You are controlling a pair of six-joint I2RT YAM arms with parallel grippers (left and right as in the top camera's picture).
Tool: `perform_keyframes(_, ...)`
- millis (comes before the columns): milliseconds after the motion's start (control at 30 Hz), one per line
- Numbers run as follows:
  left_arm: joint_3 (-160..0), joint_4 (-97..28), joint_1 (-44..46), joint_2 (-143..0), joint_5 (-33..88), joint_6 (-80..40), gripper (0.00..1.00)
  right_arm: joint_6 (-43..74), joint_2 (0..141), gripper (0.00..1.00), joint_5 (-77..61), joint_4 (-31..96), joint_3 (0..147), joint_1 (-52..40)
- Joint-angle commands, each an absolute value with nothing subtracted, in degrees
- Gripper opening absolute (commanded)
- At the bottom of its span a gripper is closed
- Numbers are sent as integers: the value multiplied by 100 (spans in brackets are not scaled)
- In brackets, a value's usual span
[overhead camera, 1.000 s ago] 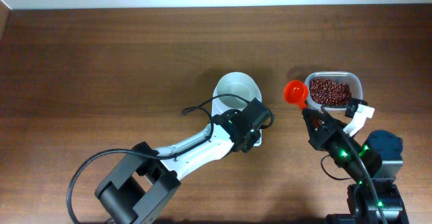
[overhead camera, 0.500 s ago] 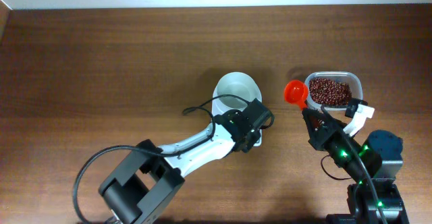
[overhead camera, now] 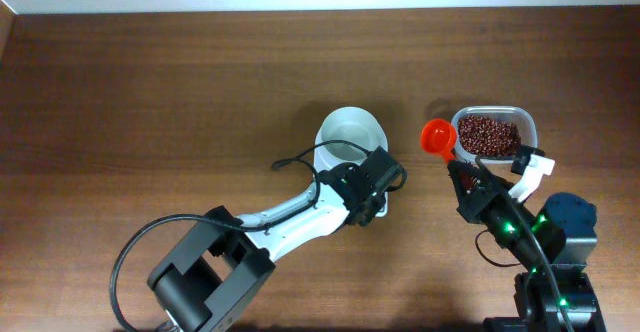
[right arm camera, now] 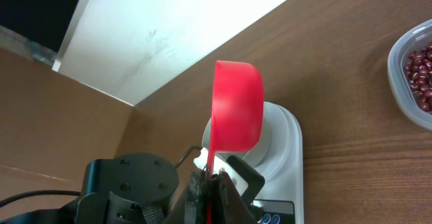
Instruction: Scoop and weigh 50g on scale
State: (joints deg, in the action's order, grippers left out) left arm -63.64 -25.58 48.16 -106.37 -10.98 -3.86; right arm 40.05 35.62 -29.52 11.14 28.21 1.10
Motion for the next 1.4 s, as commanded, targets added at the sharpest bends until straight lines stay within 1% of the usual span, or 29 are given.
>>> perform_keyframes(0, -6272, -2797, 4792, -10829, -1179, -296, 0, 3942, 3522, 4, -3009, 1092, 2917, 158)
perform_keyframes(133, -6337, -3229, 4842, -10560, -1133, -296, 0, 3942, 3522, 4, -3002, 1090, 2917, 158)
perform_keyframes(233, -6615, -3966, 4864, -9800, -969, -296, 0, 3942, 3524, 4, -3002, 1094, 2917, 158)
perform_keyframes(333, -6772, -4171, 4825, -9166, -993, -296, 0, 3940, 3546, 4, -3000, 1096, 2917, 158)
perform_keyframes(367, -6792, -4169, 4803, -8980, -998, -294, 6, 3940, 3559, 4, -3000, 1098, 2917, 158)
perform_keyframes(467, -6810, -4101, 4600, -8156, -1142, -294, 44, 3940, 3697, 4, -3000, 1100, 2917, 158)
perform_keyframes(500, -6810, -4108, 4519, -7948, -1194, -294, 61, 3940, 3756, 4, -3000, 1098, 2917, 158)
perform_keyframes(533, -6810, -4128, 4434, -7758, -1212, -292, 70, 3940, 3820, 4, -3000, 1098, 2917, 158)
perform_keyframes(567, -6810, -4150, 4320, -7546, -1210, -294, 99, 3940, 3905, 4, -3000, 1098, 2917, 158)
perform_keyframes(700, -6810, -4322, 3988, -7142, -1483, -294, 99, 3942, 4171, 4, -3002, 1085, 2917, 158)
perform_keyframes(800, -6810, -4768, 3894, -7070, -1479, -296, 99, 3940, 4292, 4, -3000, 996, 2917, 158)
perform_keyframes(1000, -6810, -4687, 3894, -7074, -1481, -294, 99, 3942, 4318, 4, -2974, 854, 2917, 158)
perform_keyframes(1033, -6810, -4661, 3894, -7074, -1476, -296, 70, 3942, 4318, 4, -2974, 854, 2917, 158)
perform_keyframes(1067, -6805, -4659, 3894, -7078, -1413, -296, 21, 3942, 4318, 4, -2976, 854, 2917, 158)
perform_keyframes(1100, -6772, -4626, 3894, -7105, -1168, -305, 0, 3942, 4318, 4, -2976, 854, 2917, 158)
perform_keyframes(1200, -6552, -4403, 3913, -7323, 47, -314, 0, 3942, 4318, 4, -2976, 829, 2917, 158)
perform_keyframes(1233, -6477, -4377, 3948, -7428, 196, -314, 0, 3942, 4318, 4, -2978, 812, 2917, 158)
perform_keyframes(1300, -6292, -4335, 4075, -7728, 23, -268, 0, 3942, 4318, 4, -2976, 799, 2917, 158)
perform_keyframes(1367, -6119, -4091, 4200, -8152, -425, -268, 0, 3942, 4318, 4, -2976, 799, 2917, 158)
